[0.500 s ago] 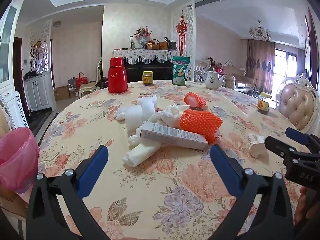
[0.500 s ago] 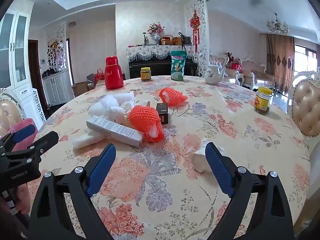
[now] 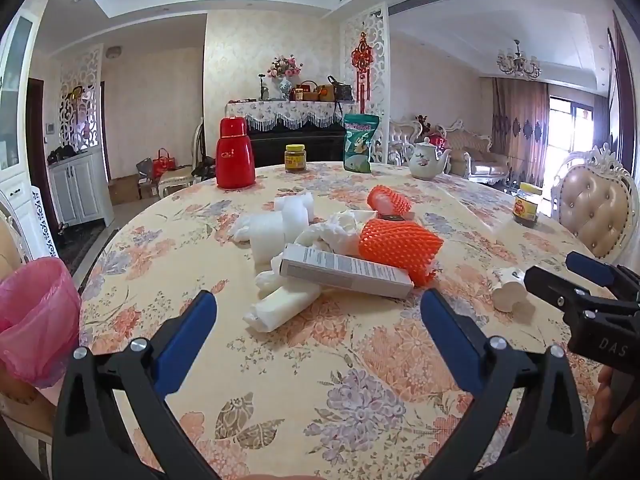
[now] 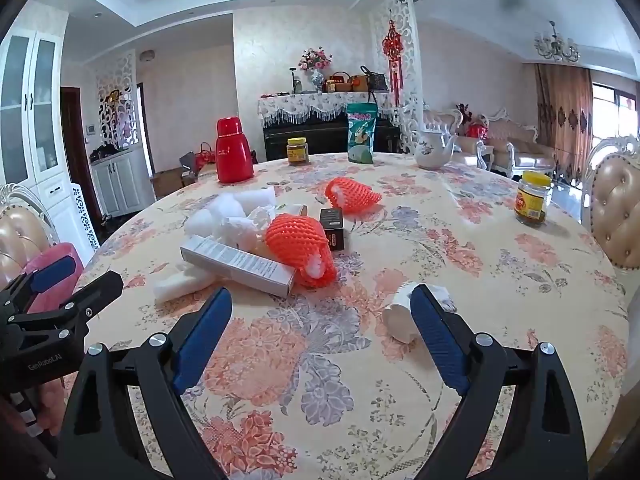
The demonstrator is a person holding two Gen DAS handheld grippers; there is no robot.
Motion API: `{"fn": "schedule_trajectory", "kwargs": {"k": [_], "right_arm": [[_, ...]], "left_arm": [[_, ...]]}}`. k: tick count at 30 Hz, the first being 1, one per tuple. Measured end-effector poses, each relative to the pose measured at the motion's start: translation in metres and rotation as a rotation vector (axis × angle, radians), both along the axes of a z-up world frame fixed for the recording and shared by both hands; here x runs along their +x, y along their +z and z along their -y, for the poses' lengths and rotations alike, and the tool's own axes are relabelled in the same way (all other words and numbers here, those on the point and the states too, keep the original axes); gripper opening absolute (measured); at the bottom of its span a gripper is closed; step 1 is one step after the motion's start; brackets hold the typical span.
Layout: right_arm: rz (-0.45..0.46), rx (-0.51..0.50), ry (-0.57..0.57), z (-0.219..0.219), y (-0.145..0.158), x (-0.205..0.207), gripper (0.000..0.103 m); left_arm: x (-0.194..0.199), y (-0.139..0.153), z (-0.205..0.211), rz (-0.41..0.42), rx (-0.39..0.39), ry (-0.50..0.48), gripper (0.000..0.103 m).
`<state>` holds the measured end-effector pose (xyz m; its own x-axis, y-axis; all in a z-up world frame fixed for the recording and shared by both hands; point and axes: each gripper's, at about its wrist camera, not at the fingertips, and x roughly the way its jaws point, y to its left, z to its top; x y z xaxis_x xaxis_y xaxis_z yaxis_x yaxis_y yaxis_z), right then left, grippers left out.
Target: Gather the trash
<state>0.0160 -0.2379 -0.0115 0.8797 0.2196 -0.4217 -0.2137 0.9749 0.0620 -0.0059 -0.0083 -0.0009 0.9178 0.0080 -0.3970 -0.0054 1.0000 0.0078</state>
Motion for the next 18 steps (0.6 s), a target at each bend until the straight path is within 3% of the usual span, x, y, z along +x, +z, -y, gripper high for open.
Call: {"fn": "schedule_trajectory", "kwargs": {"k": [18], "right_arm": [[0.002,-0.011,0.014,-0.007,0.002,-0.001,0.086]], "left_arm": [[-0.002,-0.003,-0.013,-0.012,-0.032,0.013,0.099]]}}
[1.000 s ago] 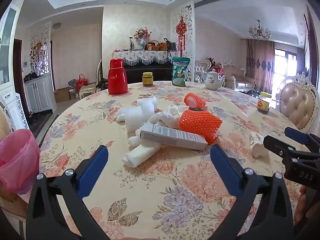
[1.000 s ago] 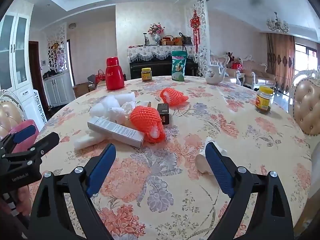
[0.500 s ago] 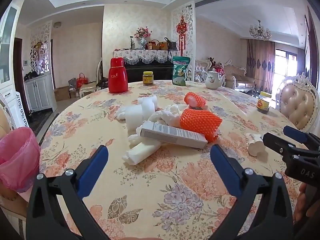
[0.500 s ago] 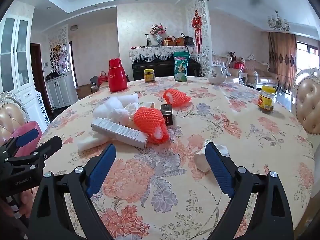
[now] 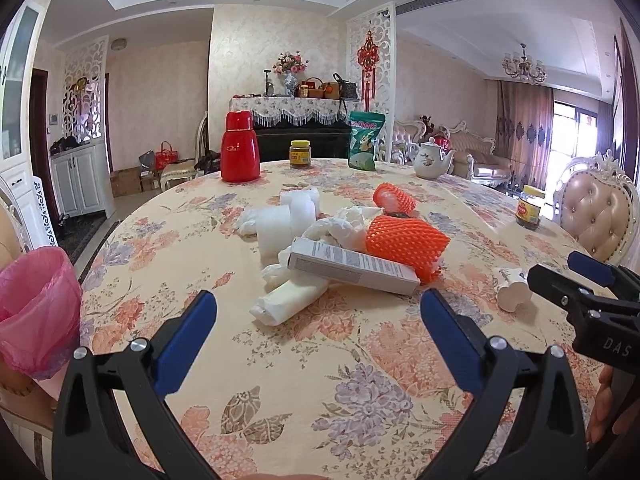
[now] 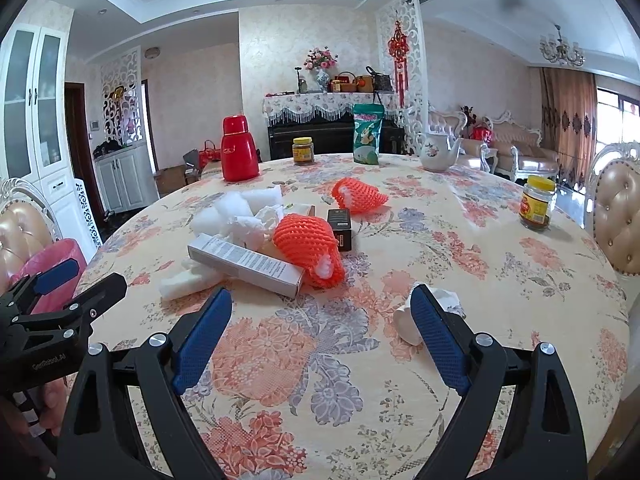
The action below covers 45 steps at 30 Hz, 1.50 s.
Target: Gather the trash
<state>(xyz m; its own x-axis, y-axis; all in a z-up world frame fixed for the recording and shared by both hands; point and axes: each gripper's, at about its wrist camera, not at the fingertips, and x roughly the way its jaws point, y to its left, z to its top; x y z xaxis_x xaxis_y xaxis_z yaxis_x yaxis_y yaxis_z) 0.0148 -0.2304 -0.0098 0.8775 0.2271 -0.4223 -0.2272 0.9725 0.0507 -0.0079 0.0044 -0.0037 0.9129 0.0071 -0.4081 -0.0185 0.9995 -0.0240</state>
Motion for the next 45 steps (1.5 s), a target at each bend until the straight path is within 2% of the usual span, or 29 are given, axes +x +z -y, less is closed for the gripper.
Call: {"fn": "schedule_trajectory", "kwargs": {"k": [45], "right_arm": [[0.003,-0.032,-0.013,-0.0001,-0.0041,0.0040,0.086]], "left_arm": [[0.0074,-0.0034,-0.0010,-0.019,-0.012,-0.006,0.099]]}}
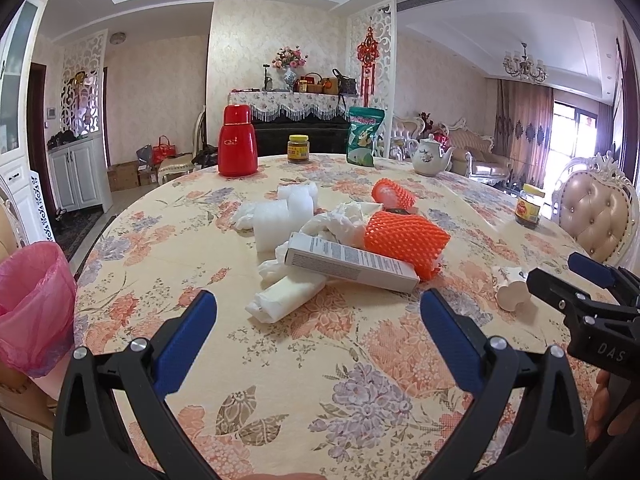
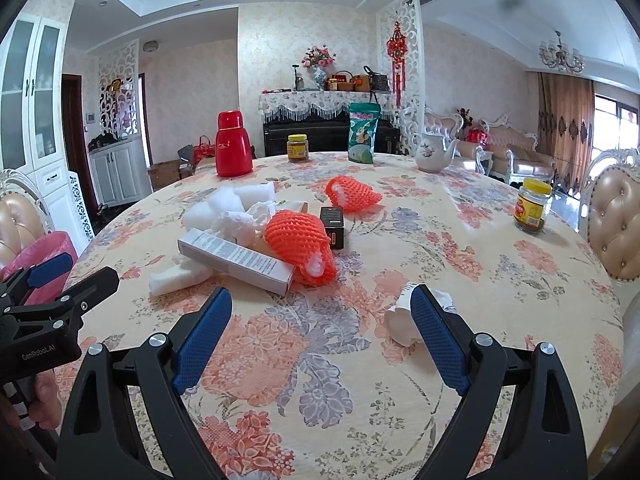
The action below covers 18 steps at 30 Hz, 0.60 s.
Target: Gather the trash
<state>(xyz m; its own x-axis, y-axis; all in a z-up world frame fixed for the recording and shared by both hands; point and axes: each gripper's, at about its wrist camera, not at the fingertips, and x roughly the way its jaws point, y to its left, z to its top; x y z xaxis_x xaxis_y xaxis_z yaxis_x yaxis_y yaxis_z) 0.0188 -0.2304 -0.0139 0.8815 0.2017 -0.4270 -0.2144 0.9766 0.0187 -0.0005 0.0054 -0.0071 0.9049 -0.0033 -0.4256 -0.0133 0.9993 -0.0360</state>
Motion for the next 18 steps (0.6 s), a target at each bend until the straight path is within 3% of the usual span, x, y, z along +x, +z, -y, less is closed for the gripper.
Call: {"fn": "schedule_trajectory", "kwargs": {"k": [18], "right_arm": [[-0.002,-0.013,-0.001,-0.0008,-0.0018,0.0060,0.086]], "left_arm": [[0.0056,-0.0015,0.0033,-0.007,0.001,-0.008,0.099]]}}
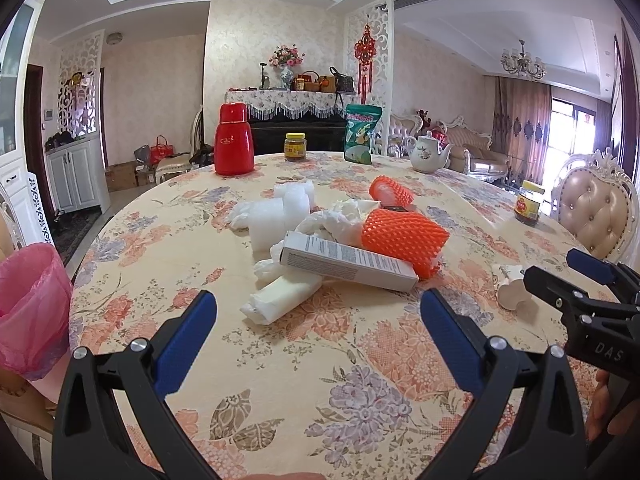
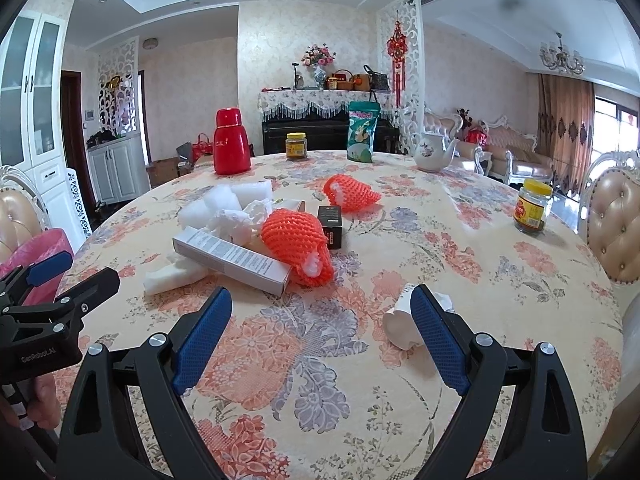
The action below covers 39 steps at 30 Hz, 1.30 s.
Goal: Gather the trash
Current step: 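Grasp the white foam strip with the left tool while the right tool grasps the white paper cup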
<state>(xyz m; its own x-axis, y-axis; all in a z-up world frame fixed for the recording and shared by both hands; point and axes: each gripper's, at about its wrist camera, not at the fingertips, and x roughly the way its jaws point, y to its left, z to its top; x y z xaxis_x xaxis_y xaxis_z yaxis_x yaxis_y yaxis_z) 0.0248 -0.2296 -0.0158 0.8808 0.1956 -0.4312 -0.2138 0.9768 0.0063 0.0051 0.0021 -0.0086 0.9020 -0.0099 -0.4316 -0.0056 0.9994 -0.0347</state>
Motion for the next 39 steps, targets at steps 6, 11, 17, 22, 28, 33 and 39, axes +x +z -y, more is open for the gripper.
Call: {"fn": "schedule_trajectory", "kwargs": {"k": [6,11,17,22,28,33,39], "right_arm": [[-0.014,-0.008,-0.035,0.009,-0.005,0.009,0.086],[-0.075,0.013,-0.114,0.031,-0.014,0.028,0.086],[-0.233,-0.018,-0.218,0.049,-0.033,0.070,0.086],[-0.335,-0.030,-0.247,0.057,-0.048,0.104,0.086],[-0.379,-0.012,-0.248,0.057,-0.059,0.123,0.084],[-0.378,0.018,-0.239,0.060,-0.063,0.125,0.072],[-0.362,0.029,-0.223,0.062,-0.061,0.123,0.071]], "left_arm": [[0.012,-0.005,-0.005,-0.032,0.016,0.014,0.099],[0.027,-0.009,-0.018,-0.060,0.025,0.055,0.099],[0.062,-0.023,-0.040,-0.172,0.033,0.054,0.099],[0.085,-0.038,-0.058,-0.240,0.060,0.079,0.098],[0.110,-0.047,-0.077,-0.312,0.006,0.065,0.098],[0.136,-0.054,-0.065,-0.353,0.032,0.003,0.098],[0.171,-0.067,-0.048,-0.434,0.016,-0.061,0.085]]}}
